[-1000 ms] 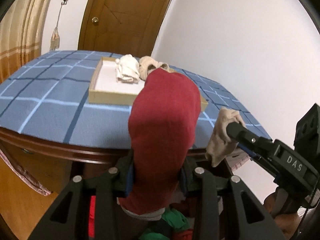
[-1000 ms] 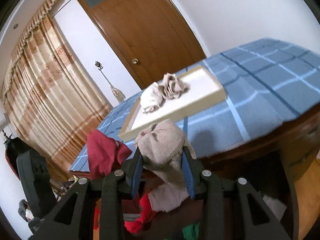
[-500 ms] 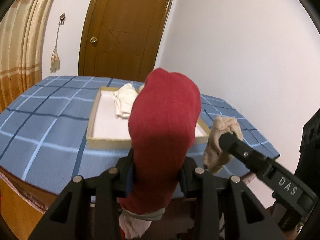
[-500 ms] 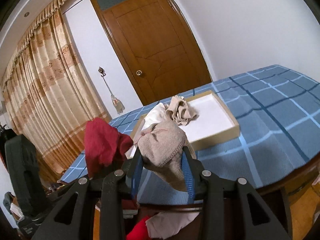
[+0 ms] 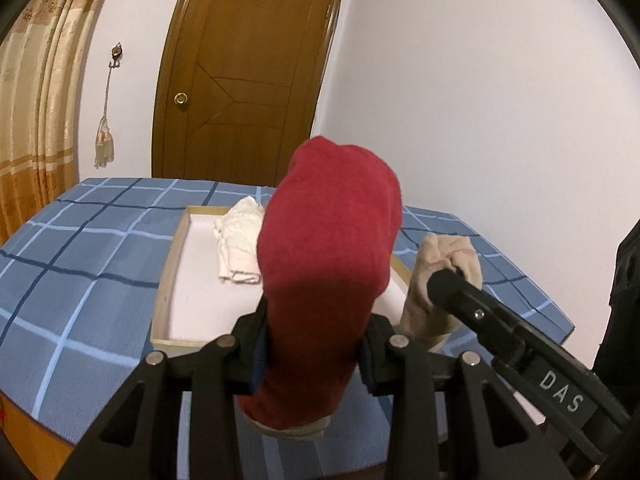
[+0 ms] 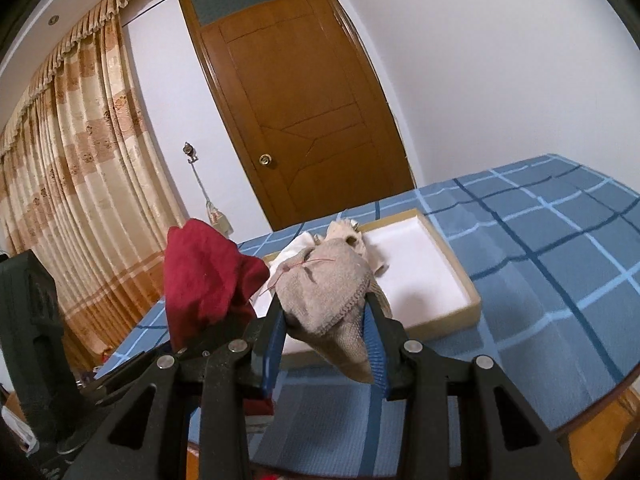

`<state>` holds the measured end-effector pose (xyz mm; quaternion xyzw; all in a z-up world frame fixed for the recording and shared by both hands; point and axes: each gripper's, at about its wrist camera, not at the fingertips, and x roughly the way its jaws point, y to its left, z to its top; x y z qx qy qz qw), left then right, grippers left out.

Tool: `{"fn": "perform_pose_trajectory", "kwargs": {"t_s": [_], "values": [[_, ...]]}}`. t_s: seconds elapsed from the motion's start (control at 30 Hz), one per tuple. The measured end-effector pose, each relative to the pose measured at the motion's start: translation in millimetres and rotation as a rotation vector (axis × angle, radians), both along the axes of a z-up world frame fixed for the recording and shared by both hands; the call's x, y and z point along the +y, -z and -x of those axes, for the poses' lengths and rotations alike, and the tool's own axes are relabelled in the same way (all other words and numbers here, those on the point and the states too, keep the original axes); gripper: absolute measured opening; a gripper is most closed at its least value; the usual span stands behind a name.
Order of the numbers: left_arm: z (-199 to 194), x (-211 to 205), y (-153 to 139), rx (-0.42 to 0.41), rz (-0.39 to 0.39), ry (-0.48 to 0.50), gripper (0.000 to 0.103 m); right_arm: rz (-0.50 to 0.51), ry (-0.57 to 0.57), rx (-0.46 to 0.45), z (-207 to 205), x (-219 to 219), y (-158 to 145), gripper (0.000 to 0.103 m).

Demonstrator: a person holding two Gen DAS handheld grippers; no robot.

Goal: Take underwear out of drawer
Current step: 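Lift both held garments up and carry them over the white tray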

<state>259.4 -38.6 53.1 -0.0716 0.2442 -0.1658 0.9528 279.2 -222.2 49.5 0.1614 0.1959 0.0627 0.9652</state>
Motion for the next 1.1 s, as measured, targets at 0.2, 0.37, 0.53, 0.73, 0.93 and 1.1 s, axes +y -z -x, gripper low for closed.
{"fn": "perform_pose_trajectory", "kwargs": {"t_s": [0.2, 0.37, 0.53, 0.73, 0.93, 1.1], "values": [[-27, -10, -2, -0.003, 0.011, -0.011, 0.034, 0.023, 0.035, -0.02, -25, -5, -4, 0.04], [-47, -20, -4, -0.03, 0.0, -0.025, 0.034, 0.066, 0.065, -0.052, -48, -12, -10, 0.04], [-70, -26, -2, -0.032, -0.001, -0.041, 0.034, 0.095, 0.104, -0.064, -72, -22, -10, 0.04], [-93, -35, 2, -0.022, -0.015, -0.048, 0.034, 0.15, 0.125, -0.068, -103, -31, -4, 0.04], [-108, -46, 10, -0.01, -0.037, -0.062, 0.034, 0.169, 0.16, -0.063, -124, -38, 2, 0.04], [-120, -51, 16, -0.016, -0.067, -0.087, 0.034, 0.207, 0.182, -0.065, -138, -37, 8, 0.04]]}}
